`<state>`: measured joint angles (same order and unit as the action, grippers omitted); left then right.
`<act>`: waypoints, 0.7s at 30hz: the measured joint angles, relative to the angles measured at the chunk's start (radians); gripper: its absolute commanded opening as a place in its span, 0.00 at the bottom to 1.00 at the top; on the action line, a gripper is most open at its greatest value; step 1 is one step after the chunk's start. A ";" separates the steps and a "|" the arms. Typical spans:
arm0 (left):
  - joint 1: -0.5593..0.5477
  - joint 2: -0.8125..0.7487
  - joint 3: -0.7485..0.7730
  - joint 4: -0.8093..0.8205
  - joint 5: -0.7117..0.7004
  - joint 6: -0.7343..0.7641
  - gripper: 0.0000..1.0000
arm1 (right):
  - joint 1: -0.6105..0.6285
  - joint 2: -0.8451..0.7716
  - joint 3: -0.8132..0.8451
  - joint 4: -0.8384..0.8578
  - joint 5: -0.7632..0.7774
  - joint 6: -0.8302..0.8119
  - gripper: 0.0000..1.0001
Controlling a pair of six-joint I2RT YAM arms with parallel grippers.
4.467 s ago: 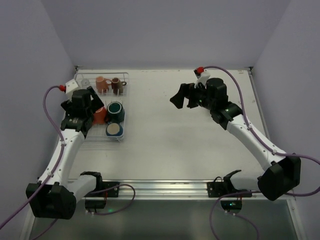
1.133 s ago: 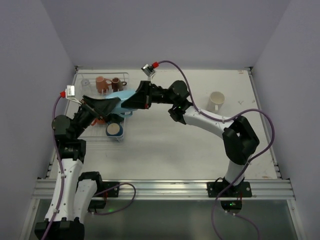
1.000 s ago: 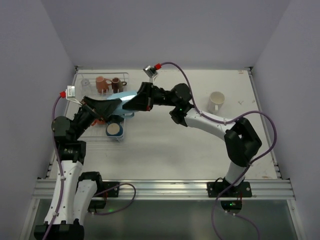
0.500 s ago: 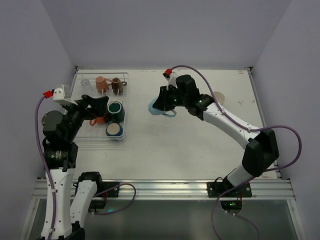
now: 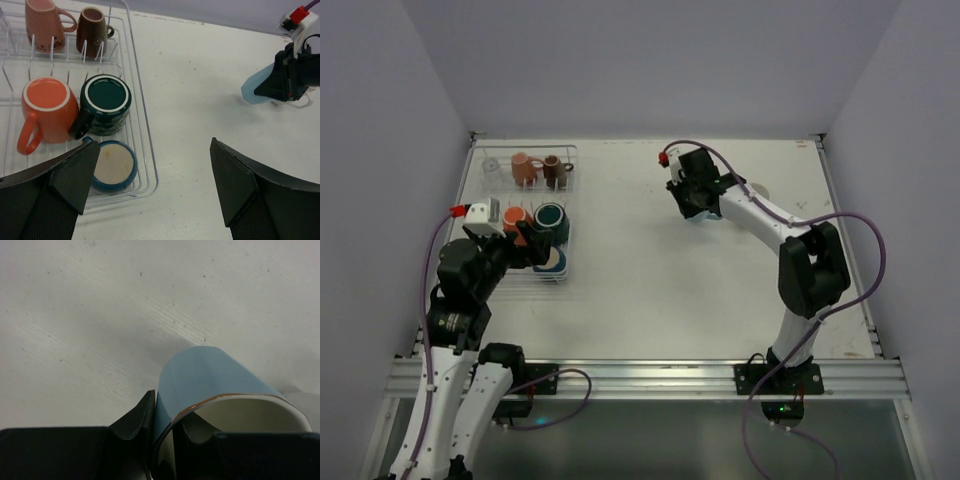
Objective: Unload the cups from the dish rack
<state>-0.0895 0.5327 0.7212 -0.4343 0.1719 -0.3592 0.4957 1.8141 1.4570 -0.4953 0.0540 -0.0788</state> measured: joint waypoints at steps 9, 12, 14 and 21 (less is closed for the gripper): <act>-0.086 -0.042 0.000 0.006 -0.086 0.012 1.00 | -0.104 0.006 -0.084 0.073 -0.116 -0.181 0.00; -0.093 -0.038 0.000 0.006 -0.098 0.012 1.00 | -0.133 0.010 -0.090 0.100 -0.153 -0.203 0.00; -0.095 -0.035 0.000 0.006 -0.103 0.012 1.00 | -0.139 0.020 -0.090 0.116 -0.167 -0.211 0.00; -0.095 -0.034 0.000 0.006 -0.116 0.012 1.00 | -0.137 0.072 -0.089 0.127 -0.208 -0.220 0.07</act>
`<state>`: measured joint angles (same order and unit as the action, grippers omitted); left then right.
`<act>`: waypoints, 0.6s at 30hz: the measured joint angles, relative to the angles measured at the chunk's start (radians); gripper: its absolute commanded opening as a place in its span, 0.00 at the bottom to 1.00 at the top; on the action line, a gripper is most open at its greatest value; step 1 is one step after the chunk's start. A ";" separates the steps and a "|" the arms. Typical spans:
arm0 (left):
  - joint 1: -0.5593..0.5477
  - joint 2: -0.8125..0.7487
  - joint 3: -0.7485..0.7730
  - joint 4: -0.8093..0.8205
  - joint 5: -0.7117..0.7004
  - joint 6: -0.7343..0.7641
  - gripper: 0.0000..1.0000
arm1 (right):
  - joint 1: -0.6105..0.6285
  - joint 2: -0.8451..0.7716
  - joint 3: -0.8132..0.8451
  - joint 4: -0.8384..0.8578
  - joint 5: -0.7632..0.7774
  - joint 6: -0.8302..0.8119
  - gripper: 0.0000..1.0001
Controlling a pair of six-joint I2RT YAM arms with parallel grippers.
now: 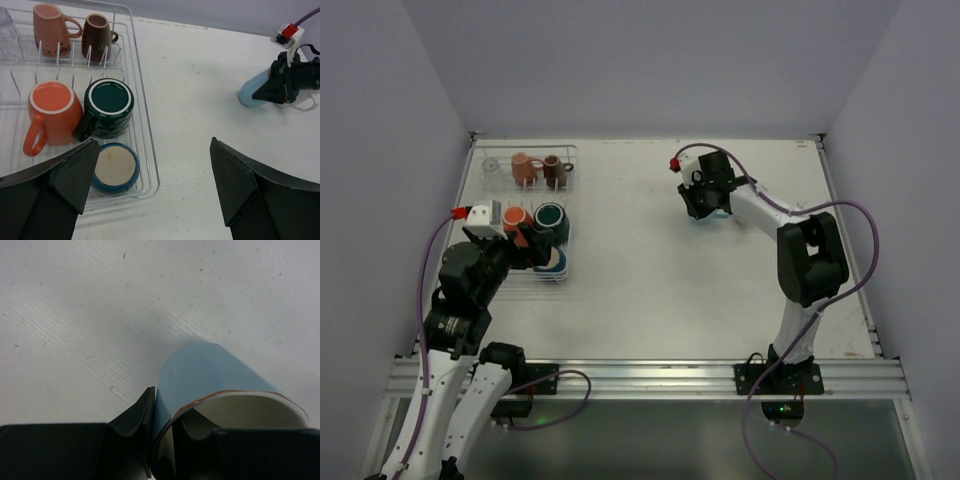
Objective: Unload the cups from the dish rack
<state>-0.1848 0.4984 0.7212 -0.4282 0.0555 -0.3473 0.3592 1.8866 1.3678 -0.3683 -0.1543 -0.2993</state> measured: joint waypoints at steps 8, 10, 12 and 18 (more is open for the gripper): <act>0.000 0.016 -0.002 0.000 -0.003 0.000 1.00 | 0.000 0.009 0.014 -0.014 0.026 0.001 0.36; 0.000 0.027 -0.002 0.001 -0.010 -0.001 1.00 | 0.000 0.009 0.020 -0.014 0.043 0.007 0.54; 0.000 0.042 -0.002 0.000 -0.021 -0.005 1.00 | 0.000 0.008 0.027 -0.013 0.059 0.008 0.64; -0.001 0.116 0.000 -0.005 -0.098 -0.039 1.00 | 0.000 -0.028 0.040 -0.016 0.065 0.034 0.79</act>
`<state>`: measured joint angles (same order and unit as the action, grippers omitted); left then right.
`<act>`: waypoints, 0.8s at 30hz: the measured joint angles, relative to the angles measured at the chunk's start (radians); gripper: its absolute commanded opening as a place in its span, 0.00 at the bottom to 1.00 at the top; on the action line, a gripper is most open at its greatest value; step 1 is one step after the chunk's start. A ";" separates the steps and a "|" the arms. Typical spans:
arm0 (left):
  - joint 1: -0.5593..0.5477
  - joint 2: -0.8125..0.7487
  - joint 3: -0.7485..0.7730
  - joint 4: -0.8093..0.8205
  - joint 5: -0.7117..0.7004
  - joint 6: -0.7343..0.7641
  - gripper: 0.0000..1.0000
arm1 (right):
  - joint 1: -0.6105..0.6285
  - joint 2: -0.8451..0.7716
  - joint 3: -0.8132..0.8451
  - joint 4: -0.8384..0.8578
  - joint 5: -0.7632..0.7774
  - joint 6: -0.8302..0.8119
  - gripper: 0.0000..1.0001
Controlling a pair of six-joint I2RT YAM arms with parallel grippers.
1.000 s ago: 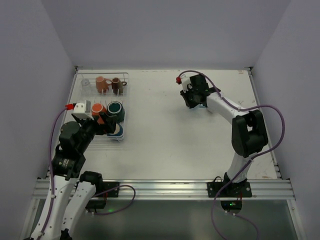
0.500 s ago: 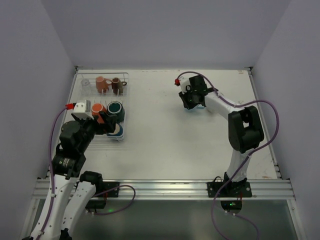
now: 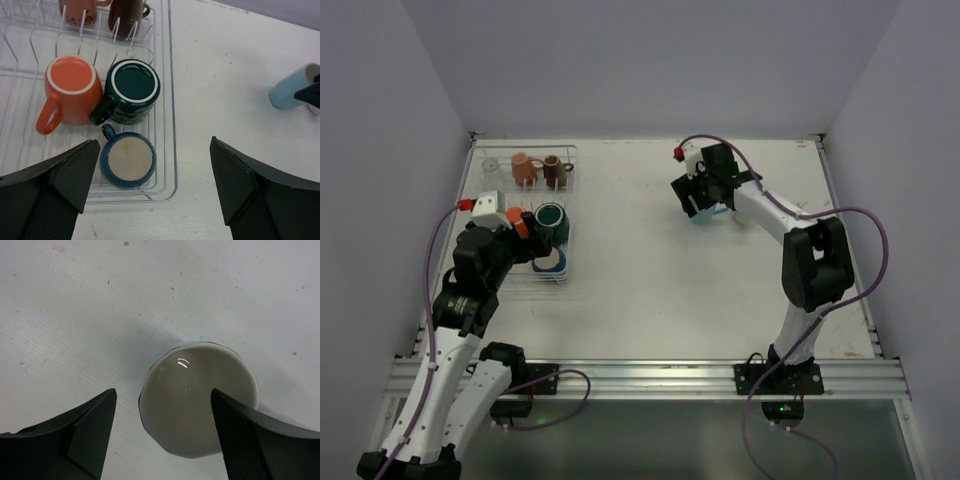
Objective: Unload the cups from the dish rack
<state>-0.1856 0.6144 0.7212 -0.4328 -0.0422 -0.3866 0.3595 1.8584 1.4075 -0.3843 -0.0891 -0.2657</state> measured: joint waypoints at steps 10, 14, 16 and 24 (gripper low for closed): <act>0.000 0.163 0.061 -0.004 -0.183 -0.069 1.00 | 0.040 -0.248 0.000 0.006 -0.002 0.156 0.99; 0.002 0.303 0.138 0.001 -0.252 -0.069 1.00 | 0.122 -0.363 -0.023 0.047 0.020 0.218 0.99; 0.016 0.389 0.175 0.006 -0.255 -0.064 1.00 | 0.158 -0.402 -0.045 0.066 0.023 0.245 0.99; 0.248 0.564 0.223 0.032 -0.129 -0.012 1.00 | 0.174 -0.445 -0.107 0.086 0.020 0.309 0.99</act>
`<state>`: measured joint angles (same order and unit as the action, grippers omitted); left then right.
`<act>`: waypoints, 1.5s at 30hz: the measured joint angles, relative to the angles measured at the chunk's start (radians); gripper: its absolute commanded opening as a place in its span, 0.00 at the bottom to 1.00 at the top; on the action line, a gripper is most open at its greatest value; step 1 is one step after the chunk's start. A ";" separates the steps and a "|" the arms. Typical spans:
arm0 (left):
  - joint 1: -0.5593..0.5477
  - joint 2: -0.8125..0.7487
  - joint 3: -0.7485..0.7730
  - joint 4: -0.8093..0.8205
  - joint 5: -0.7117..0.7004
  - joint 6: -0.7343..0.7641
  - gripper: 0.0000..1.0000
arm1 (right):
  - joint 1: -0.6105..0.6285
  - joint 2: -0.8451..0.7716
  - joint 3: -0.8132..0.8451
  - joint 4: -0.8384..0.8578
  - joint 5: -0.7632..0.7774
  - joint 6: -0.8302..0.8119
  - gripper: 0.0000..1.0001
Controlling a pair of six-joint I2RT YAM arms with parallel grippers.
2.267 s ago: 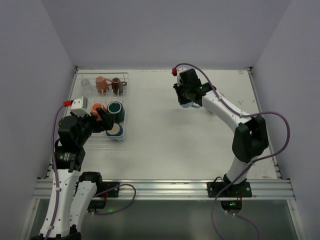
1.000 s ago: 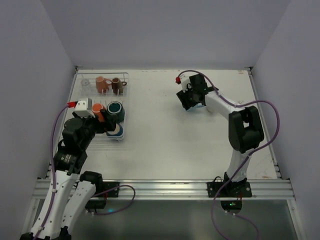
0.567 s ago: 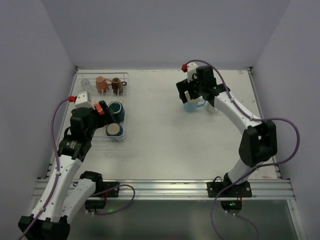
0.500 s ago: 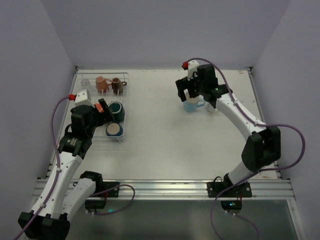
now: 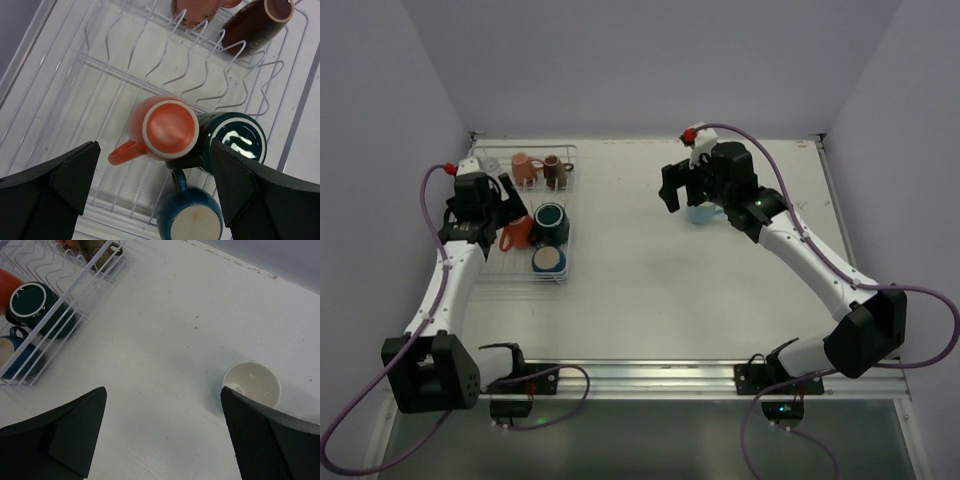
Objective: Unload the cups from the dish rack
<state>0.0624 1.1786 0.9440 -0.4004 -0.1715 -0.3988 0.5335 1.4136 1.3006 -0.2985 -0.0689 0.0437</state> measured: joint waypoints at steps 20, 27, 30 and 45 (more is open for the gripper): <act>0.020 0.246 0.059 0.041 0.079 0.071 0.98 | 0.012 0.000 0.000 0.008 -0.039 0.028 0.99; 0.023 0.360 0.093 0.040 0.071 0.079 0.85 | 0.018 -0.001 0.000 0.012 -0.058 0.029 0.99; 0.021 0.365 0.097 0.040 0.069 0.078 0.61 | 0.022 -0.001 0.000 0.016 -0.059 0.029 0.99; 0.020 0.092 0.088 -0.028 0.034 0.046 0.12 | 0.121 -0.001 -0.058 0.148 -0.225 0.281 0.99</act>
<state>0.0826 1.2701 1.0317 -0.4286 -0.1371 -0.3531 0.6540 1.4124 1.2423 -0.1501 -0.2943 0.3248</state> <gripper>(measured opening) 0.794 0.990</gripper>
